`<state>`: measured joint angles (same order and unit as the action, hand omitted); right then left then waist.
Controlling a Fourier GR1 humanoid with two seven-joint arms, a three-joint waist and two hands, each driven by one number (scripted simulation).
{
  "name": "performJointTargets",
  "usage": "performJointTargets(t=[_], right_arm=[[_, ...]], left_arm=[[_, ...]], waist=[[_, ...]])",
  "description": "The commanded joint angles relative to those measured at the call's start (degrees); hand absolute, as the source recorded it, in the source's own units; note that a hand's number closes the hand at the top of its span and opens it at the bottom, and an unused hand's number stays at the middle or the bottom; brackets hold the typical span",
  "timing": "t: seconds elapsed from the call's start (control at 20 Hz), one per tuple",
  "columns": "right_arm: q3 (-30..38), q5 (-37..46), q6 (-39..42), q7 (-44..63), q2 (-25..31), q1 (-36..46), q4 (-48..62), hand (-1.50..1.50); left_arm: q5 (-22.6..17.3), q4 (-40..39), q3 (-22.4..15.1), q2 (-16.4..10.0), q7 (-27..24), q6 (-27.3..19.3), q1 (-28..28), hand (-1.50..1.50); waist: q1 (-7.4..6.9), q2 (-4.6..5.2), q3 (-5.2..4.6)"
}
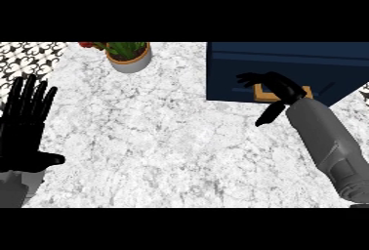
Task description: Pick up the cup, place it into the drawer and close the drawer
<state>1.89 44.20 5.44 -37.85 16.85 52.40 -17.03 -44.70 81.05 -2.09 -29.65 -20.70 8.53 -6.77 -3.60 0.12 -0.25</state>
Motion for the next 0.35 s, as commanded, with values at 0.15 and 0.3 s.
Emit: performJointTargets(t=[0.15,0.3], right_arm=[[2.04,0.34,-1.35,2.77,5.25,4.07,5.77,-1.5],[2.52,-0.13,-2.51,3.29,3.74,4.87,6.38,-1.5]], left_arm=[[0.91,-0.74,0.15,0.37,-0.14,0.23,-0.35,-1.5],[2.75,-2.46,-0.62,1.81,-1.95,-0.2,-1.6,-1.5]], waist=[[-1.14,1.86,0.43],[-1.59,2.37,0.45]])
